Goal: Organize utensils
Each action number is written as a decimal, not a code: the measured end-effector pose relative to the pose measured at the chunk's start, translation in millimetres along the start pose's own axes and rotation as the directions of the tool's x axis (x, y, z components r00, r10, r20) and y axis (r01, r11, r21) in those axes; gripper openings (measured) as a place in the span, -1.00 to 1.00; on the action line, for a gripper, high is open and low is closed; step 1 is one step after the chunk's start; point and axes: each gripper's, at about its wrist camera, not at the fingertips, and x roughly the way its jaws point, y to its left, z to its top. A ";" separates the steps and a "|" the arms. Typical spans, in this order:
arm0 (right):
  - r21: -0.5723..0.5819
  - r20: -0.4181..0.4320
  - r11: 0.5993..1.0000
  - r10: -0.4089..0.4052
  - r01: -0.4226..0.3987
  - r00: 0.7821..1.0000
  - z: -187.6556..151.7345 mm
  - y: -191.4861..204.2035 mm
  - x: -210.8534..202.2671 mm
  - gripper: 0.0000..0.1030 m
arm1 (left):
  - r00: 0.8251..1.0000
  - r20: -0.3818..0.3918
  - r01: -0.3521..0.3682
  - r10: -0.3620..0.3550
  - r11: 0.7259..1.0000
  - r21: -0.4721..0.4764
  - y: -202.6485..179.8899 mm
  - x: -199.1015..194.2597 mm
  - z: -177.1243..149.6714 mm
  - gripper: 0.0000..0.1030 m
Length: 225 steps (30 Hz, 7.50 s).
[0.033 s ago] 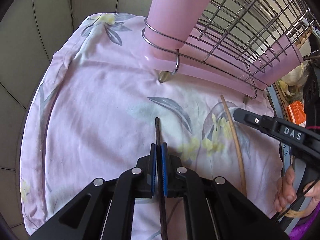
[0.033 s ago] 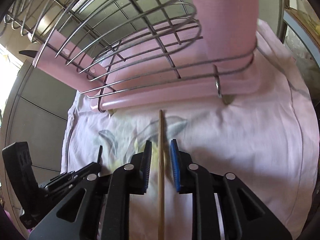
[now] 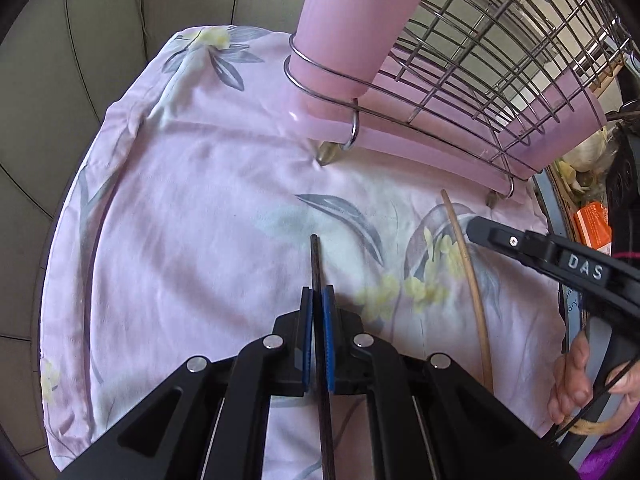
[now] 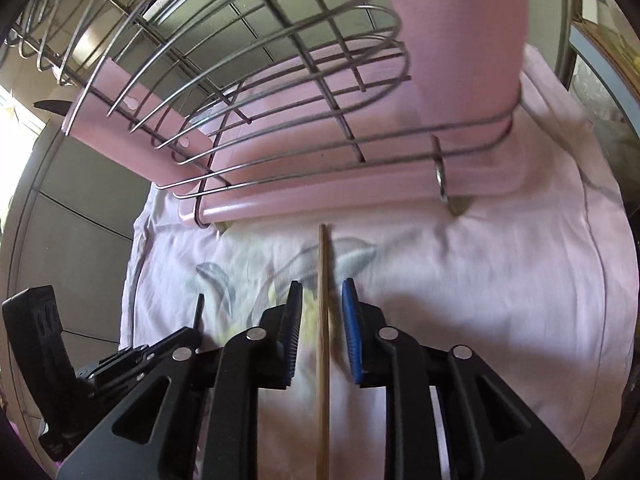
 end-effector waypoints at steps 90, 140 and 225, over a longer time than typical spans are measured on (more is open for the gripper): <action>-0.201 0.785 0.978 0.123 0.062 0.608 -5.4 41.0 -303.4 -0.89 | 0.674 0.729 0.024 -0.123 0.989 0.144 -54.1 -249.6 65.1 -0.92; -0.115 0.626 0.983 -0.038 0.140 0.779 81.5 6.4 -213.6 -0.71 | 0.768 0.640 -0.089 -0.009 0.989 0.121 -57.9 -152.0 131.8 -0.61; -0.182 0.740 0.946 -0.047 0.267 0.671 -67.0 67.1 -206.8 0.45 | 0.764 0.643 -0.073 -0.041 0.986 0.150 -87.6 -181.5 -6.1 -0.17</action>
